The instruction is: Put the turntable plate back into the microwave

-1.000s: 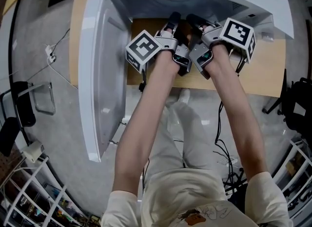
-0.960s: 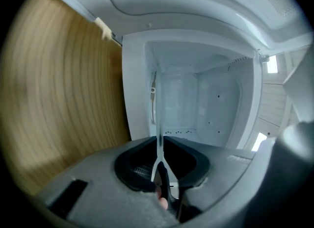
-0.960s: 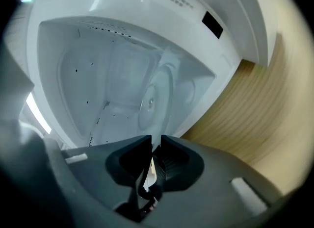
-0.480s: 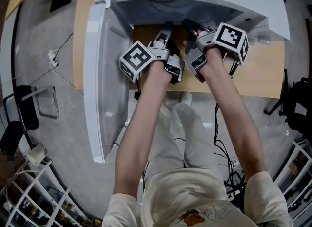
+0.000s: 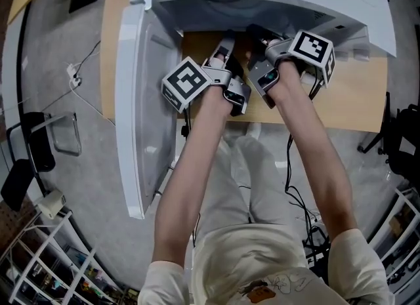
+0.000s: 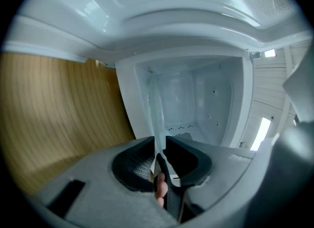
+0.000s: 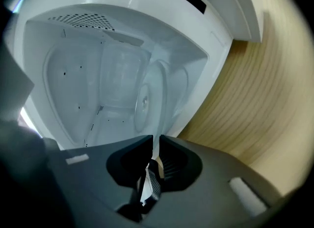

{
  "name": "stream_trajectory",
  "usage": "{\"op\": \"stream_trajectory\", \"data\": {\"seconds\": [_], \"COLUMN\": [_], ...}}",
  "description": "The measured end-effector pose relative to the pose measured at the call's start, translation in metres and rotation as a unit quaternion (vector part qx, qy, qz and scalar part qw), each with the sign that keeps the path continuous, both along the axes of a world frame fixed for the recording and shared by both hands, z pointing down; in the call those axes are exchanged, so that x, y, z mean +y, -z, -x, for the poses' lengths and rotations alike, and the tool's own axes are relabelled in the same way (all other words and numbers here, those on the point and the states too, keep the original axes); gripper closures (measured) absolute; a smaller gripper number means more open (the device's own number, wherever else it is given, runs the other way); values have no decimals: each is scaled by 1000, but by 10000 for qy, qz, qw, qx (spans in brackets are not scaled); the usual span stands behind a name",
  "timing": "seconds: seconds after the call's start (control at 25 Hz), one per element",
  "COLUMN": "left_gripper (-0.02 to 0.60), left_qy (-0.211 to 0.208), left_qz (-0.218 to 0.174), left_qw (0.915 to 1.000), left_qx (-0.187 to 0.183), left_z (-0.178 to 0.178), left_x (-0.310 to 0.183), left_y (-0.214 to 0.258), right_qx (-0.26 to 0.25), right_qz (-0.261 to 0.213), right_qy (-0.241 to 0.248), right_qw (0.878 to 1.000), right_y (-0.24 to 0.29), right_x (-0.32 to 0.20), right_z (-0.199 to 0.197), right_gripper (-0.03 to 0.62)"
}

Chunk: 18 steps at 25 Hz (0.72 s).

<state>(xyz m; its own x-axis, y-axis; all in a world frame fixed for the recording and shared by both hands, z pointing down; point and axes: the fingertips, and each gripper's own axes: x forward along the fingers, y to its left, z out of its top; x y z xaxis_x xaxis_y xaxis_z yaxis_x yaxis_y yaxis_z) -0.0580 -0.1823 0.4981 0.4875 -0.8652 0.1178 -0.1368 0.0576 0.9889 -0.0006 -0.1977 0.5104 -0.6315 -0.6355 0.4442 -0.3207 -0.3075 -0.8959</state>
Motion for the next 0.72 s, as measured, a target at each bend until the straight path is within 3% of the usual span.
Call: {"op": "stream_trajectory", "data": {"seconds": [0.36, 0.52, 0.72], "left_gripper": [520, 525, 529], "left_qy": [30, 87, 119], "left_qz": [-90, -75, -54], "left_qw": [9999, 9998, 9997], "left_qx": [65, 130, 216], "left_z": [-4, -1, -5], "left_x": [-1, -5, -10], "left_y": [6, 2, 1], "right_qx": [227, 485, 873], "right_qz": [-113, -207, -331], "right_qy": [-309, -561, -517], "right_qw": [9992, 9970, 9943], "right_y": [10, 9, 12], "right_x": [-15, -30, -33], "right_z": [-31, -51, -60], "right_gripper": [553, 559, 556]}}
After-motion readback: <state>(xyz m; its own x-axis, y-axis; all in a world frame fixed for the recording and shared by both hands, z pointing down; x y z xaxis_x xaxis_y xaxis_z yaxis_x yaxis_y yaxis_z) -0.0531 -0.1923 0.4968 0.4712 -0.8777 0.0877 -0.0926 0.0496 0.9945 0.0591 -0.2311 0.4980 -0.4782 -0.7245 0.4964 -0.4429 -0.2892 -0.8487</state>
